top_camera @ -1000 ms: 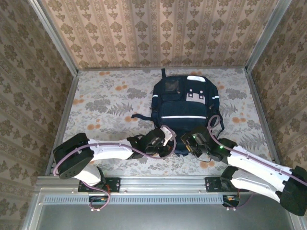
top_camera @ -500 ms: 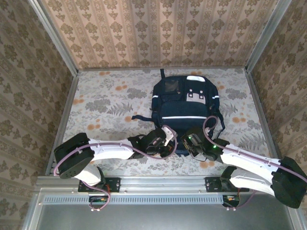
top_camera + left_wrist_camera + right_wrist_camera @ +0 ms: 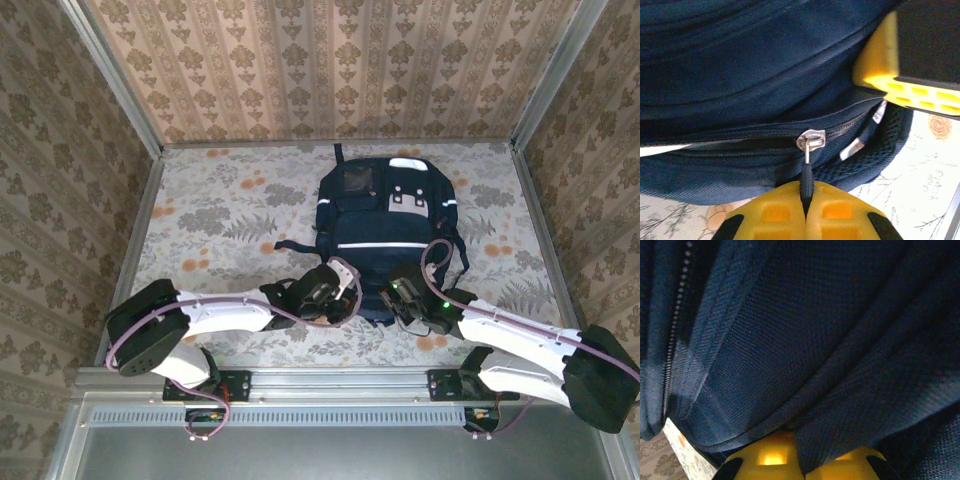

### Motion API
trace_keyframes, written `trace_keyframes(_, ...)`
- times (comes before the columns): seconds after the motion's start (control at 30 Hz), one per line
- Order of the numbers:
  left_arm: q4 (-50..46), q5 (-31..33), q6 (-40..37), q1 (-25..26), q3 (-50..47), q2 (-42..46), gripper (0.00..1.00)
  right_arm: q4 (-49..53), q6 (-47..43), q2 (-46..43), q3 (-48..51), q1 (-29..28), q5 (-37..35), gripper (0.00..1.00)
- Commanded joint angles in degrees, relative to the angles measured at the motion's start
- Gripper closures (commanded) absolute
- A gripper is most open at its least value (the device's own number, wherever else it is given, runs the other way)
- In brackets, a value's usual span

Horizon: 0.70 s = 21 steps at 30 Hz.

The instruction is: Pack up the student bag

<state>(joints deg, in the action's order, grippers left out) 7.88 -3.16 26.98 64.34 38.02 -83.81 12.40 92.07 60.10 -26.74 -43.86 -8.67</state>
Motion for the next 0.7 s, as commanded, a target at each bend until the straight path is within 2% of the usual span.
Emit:
trace_keyframes(0.0, -3.5, 4.3, 0.5, -2.0, -1.8, 2.5, 1.00, 3.5, -2.3, -1.1, 0.4, 0.8, -3.4, 1.00)
trace_keyframes(0.3, -5.3, 6.6, 2.2, -6.5, -5.9, 6.1, 1.00, 3.3, -8.4, -2.9, -0.4, 1.4, -3.0, 1.00)
trace_keyframes(0.5, -6.3, 6.0, 1.5, -10.6, -7.4, 7.9, 1.00, -4.1, -16.9, -3.7, 1.9, 3.7, 3.1, 1.00)
trace_keyframes(0.57, -6.4, 6.0, 1.0, -11.6, -7.9, 8.3, 1.00, -8.9, -21.1, -3.4, 2.9, 5.1, 7.7, 1.00)
trace_keyframes(0.67, -6.3, 5.6, 0.9, -13.1, -9.0, 9.1, 1.00, -8.7, -27.1, -1.3, 0.9, 7.0, 13.4, 1.00)
